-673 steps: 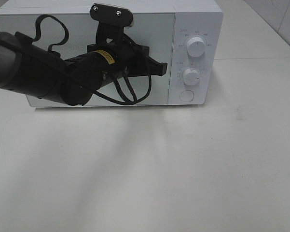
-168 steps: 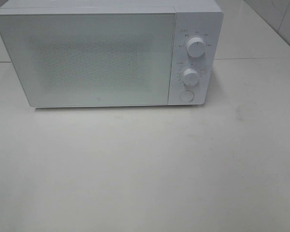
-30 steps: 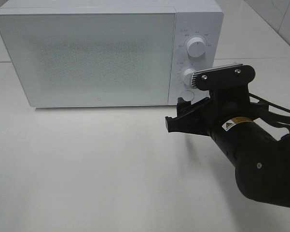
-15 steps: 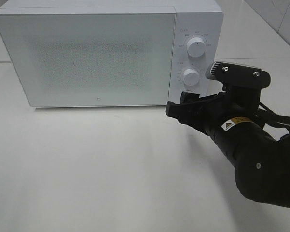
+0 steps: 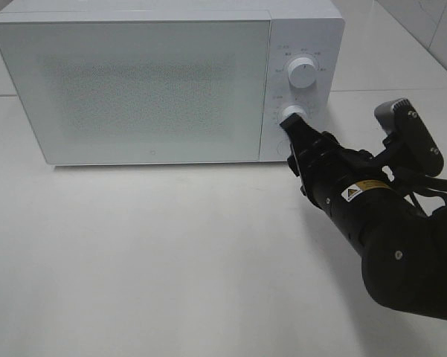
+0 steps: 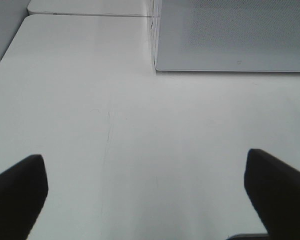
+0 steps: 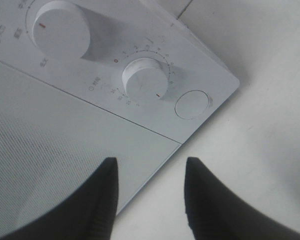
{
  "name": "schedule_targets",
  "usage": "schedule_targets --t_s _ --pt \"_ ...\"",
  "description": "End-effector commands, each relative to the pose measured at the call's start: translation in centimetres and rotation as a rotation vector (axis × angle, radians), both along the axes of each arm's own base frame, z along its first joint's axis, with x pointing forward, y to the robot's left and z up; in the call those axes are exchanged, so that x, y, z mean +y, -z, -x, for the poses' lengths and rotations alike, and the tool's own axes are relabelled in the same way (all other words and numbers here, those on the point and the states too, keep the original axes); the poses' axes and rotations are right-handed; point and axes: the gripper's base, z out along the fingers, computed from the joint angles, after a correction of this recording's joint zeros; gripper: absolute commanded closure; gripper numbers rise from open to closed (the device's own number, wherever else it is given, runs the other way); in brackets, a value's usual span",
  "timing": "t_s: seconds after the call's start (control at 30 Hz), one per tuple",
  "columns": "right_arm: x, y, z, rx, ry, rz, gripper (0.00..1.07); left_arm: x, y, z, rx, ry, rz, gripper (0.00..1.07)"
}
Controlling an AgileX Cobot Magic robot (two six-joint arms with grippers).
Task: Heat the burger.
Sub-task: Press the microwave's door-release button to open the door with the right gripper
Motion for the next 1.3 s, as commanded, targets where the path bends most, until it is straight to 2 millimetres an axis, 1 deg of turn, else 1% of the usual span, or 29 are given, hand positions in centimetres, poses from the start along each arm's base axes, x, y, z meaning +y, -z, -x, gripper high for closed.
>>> schedule_targets --t_s 0.03,0.07,0.1,0.13,0.17,0.2,0.23,0.27,0.3,0.33,0.37,0.5,0.57,0.6,0.67,0.77,0.83,0.93,0.97,1.0,1.07,1.1,1.17,1.27,1.3 --pt "0.2 0.0 -0.1 0.019 0.053 -0.175 0.75 0.0 0.0 0.1 -0.024 -0.005 0.006 0.07" --pt "0.2 0.0 -0.1 0.019 0.053 -0.175 0.75 0.0 0.0 0.1 -0.024 -0.005 0.006 0.07" --pt "0.3 0.1 0.0 0.042 0.078 -0.255 0.81 0.0 0.0 0.1 -0.024 -0.005 0.006 0.07" --pt "0.3 0.2 0.0 0.054 0.091 -0.296 0.85 0.0 0.0 0.1 -0.024 -0.005 0.006 0.07" --pt "0.3 0.2 0.0 0.054 0.091 -0.296 0.85 0.0 0.0 0.1 -0.024 -0.005 0.006 0.07" --pt "0.4 0.3 0.1 0.075 0.115 -0.365 0.91 0.0 0.0 0.1 -0.024 -0.005 0.006 0.07" --pt "0.4 0.3 0.1 0.075 0.115 -0.365 0.91 0.0 0.0 0.1 -0.024 -0.005 0.006 0.07" --pt "0.4 0.4 0.1 0.091 0.127 -0.402 0.99 0.0 0.0 0.1 -0.024 -0.005 0.006 0.07" --pt "0.4 0.4 0.1 0.097 0.131 -0.412 1.02 0.0 0.0 0.1 -0.024 -0.005 0.006 0.07" --pt "0.4 0.4 0.1 0.097 0.131 -0.412 1.02 0.0 0.0 0.1 -0.024 -0.005 0.006 0.07" --pt "0.3 0.5 0.1 0.102 0.137 -0.421 1.07 0.0 0.0 0.1 -0.024 -0.005 0.006 0.07" --pt "0.3 0.4 0.0 0.098 0.142 -0.426 1.07 0.0 0.0 0.1 -0.024 -0.005 0.006 0.07" --pt "0.1 0.3 -0.8 0.092 0.148 -0.423 1.07 0.0 0.0 0.1 -0.024 -0.005 0.006 0.07" --pt "0.1 0.3 -0.8 0.092 0.148 -0.423 1.07 0.0 0.0 0.1 -0.024 -0.005 0.006 0.07" --pt "0.1 0.7 -2.2 0.075 0.139 -0.417 1.07 0.0 0.0 0.1 -0.024 -0.005 0.006 0.07" --pt "0.2 0.9 -2.5 0.077 0.14 -0.419 1.07 0.0 0.0 0.1 -0.024 -0.005 0.006 0.07" --pt "0.3 1.6 -3.5 0.081 0.16 -0.438 1.07 0.0 0.0 0.1 -0.024 -0.005 0.006 0.07" --pt "0.3 1.7 -3.8 0.08 0.163 -0.436 1.07 0.0 0.0 0.1 -0.024 -0.005 0.006 0.07" --pt "0.4 2.1 -4.4 0.081 0.159 -0.427 1.07 0.0 0.0 0.1 -0.024 -0.005 0.006 0.07" --pt "0.4 2.1 -4.4 0.081 0.159 -0.427 1.07 0.0 0.0 0.1 -0.024 -0.005 0.006 0.07" --pt "0.5 2.7 -5.3 0.086 0.159 -0.432 1.07 0.0 0.0 0.1 -0.024 -0.005 0.006 0.07" --pt "0.5 2.7 -5.3 0.086 0.159 -0.432 1.07 0.0 0.0 0.1 -0.024 -0.005 0.006 0.07" --pt "0.7 3.4 -6.5 0.083 0.156 -0.433 1.07 0.0 0.0 0.1 -0.024 -0.005 0.006 0.07" --pt "0.7 3.5 -6.8 0.082 0.157 -0.433 1.07 0.0 0.0 0.1 -0.024 -0.005 0.006 0.07" --pt "0.7 3.9 -7.3 0.087 0.168 -0.439 1.07 0.0 0.0 0.1 -0.024 -0.005 0.006 0.07"
